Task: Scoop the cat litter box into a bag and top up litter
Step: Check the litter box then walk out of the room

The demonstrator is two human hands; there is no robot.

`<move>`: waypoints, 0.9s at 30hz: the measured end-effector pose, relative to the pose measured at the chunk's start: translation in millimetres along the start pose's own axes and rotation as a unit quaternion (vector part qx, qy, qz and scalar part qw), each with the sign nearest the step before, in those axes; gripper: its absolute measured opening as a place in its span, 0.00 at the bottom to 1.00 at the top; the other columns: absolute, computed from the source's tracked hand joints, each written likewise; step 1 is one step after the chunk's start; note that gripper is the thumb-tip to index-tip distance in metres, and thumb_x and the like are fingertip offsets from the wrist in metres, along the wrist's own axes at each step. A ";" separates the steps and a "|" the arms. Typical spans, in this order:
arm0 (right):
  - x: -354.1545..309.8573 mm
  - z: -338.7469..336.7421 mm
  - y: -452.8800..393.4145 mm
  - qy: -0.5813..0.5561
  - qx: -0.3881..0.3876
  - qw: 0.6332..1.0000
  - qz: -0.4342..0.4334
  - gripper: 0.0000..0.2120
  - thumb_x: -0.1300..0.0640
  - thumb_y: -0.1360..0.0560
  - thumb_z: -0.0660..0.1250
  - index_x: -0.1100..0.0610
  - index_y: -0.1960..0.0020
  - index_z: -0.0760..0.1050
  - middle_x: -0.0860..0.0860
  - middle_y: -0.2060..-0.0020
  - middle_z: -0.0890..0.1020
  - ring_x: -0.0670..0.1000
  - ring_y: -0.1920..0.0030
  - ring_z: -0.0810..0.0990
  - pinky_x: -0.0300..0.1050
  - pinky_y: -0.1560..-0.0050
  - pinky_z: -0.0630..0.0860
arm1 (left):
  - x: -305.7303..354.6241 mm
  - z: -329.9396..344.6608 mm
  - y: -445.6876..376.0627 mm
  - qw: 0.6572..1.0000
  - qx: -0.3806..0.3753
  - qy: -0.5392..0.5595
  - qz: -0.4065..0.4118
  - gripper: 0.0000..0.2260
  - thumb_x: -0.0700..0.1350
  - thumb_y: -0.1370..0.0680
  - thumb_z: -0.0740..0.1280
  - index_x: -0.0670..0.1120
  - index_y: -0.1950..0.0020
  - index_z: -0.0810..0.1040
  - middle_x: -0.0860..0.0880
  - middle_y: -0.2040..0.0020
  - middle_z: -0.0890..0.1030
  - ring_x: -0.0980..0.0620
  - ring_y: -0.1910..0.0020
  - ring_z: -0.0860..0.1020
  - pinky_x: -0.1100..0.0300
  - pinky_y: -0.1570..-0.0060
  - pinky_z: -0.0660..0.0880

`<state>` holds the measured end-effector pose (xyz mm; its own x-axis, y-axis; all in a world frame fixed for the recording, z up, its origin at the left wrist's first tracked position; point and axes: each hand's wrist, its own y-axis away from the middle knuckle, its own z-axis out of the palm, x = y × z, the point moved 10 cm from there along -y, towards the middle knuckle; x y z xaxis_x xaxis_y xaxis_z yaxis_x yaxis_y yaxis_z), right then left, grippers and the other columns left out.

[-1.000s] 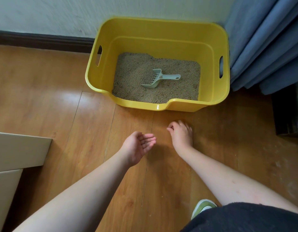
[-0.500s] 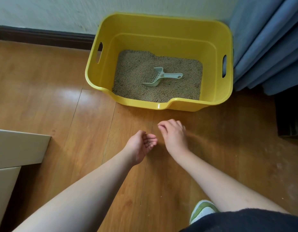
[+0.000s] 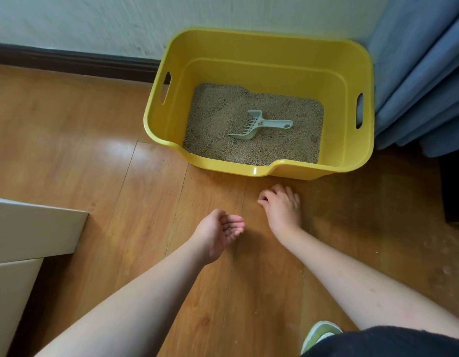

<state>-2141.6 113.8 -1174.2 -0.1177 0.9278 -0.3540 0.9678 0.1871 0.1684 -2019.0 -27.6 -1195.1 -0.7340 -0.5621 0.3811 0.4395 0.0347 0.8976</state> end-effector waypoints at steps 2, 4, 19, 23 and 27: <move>-19.6 -9.7 12.7 -0.041 0.015 0.998 -0.036 0.03 0.52 0.30 0.72 0.49 0.59 0.78 0.50 0.58 0.79 0.57 0.54 0.76 0.50 0.54 0.69 | -0.7 -0.2 0.0 1.000 0.001 -0.009 0.003 0.20 0.45 0.15 0.52 0.34 0.49 0.79 0.38 0.58 0.81 0.45 0.58 0.80 0.55 0.51 0.79; -50.3 -14.5 32.8 -0.076 0.003 0.991 -0.110 0.02 0.53 0.28 0.70 0.49 0.58 0.78 0.49 0.58 0.78 0.55 0.54 0.75 0.49 0.55 0.67 | 1.6 2.7 1.2 1.000 0.012 -0.010 0.013 0.17 0.43 0.16 0.53 0.35 0.51 0.78 0.40 0.61 0.80 0.46 0.61 0.79 0.57 0.56 0.79; 152.3 -81.9 92.4 -0.149 0.058 0.976 0.144 0.09 0.54 0.21 0.62 0.51 0.46 0.79 0.49 0.50 0.79 0.51 0.52 0.79 0.46 0.52 0.77 | -46.0 87.5 7.9 0.986 -0.065 -0.143 -0.053 0.17 0.41 0.18 0.53 0.38 0.60 0.77 0.42 0.67 0.78 0.49 0.67 0.73 0.59 0.63 0.69; 198.5 -73.8 139.1 -0.139 0.025 0.966 0.215 0.08 0.54 0.22 0.64 0.51 0.45 0.79 0.48 0.49 0.80 0.50 0.51 0.79 0.41 0.53 0.76 | -69.4 111.0 15.6 0.975 -0.085 -0.189 -0.076 0.18 0.42 0.18 0.53 0.38 0.61 0.77 0.44 0.69 0.78 0.50 0.68 0.73 0.60 0.66 0.69; 204.5 -59.1 171.3 -0.133 0.018 0.964 0.229 0.09 0.52 0.23 0.66 0.51 0.44 0.78 0.46 0.49 0.77 0.50 0.50 0.78 0.45 0.50 0.76 | -81.8 126.0 19.8 0.968 -0.099 -0.220 -0.074 0.18 0.42 0.18 0.53 0.38 0.61 0.77 0.44 0.69 0.78 0.49 0.68 0.73 0.60 0.66 0.68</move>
<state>-2013.1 354.6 -1163.5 0.3811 0.7937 -0.4741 0.9122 -0.2392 0.3328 -2015.5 123.2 -1180.6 -0.9265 -0.1409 0.3489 0.3720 -0.2030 0.9058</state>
